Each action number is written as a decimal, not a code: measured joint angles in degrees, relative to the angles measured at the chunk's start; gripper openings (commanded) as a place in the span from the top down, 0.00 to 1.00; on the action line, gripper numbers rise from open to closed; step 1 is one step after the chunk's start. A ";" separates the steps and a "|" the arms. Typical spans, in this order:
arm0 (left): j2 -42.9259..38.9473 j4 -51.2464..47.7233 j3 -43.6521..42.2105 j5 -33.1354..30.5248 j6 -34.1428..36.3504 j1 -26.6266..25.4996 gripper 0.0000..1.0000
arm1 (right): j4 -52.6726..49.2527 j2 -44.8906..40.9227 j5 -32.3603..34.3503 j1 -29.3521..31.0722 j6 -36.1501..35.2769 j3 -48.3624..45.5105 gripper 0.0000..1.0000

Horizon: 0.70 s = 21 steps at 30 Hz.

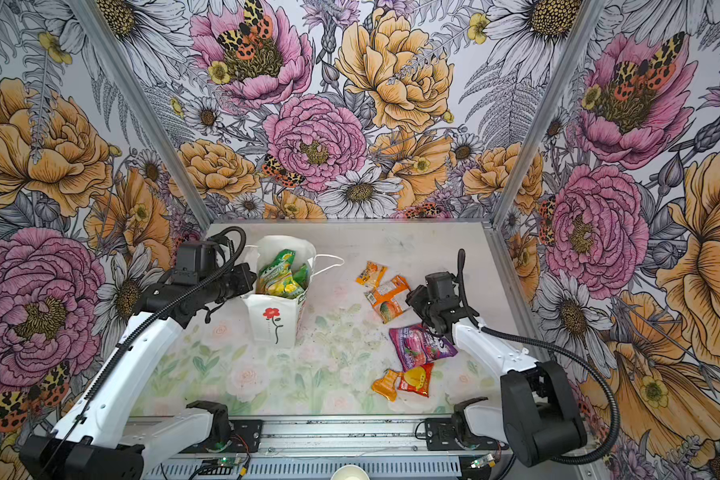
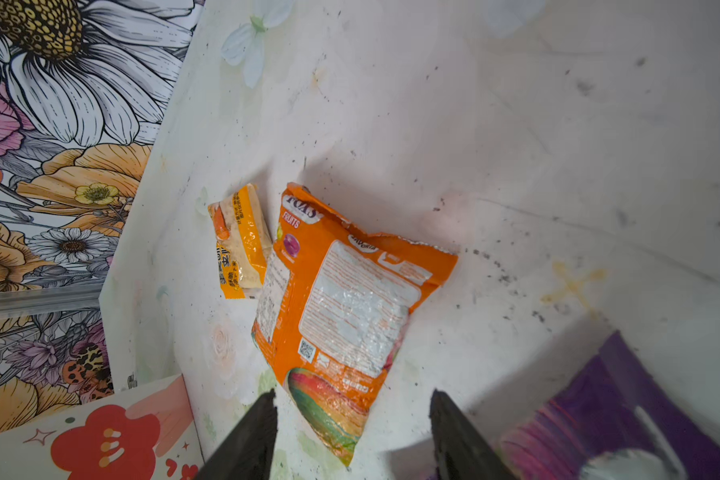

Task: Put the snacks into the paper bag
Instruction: 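Move the right gripper down to the orange FOX'S fruit bag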

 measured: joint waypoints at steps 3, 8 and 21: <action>0.00 0.00 0.00 0.00 0.00 0.00 1.00 | 1.86 3.67 0.00 1.97 0.59 0.02 0.37; 0.00 0.00 0.00 0.20 0.00 0.00 1.00 | 2.60 6.69 0.07 3.41 1.84 0.02 0.36; 0.00 0.00 0.00 0.44 0.00 0.07 1.00 | 3.58 15.63 -0.76 3.78 0.42 4.04 0.41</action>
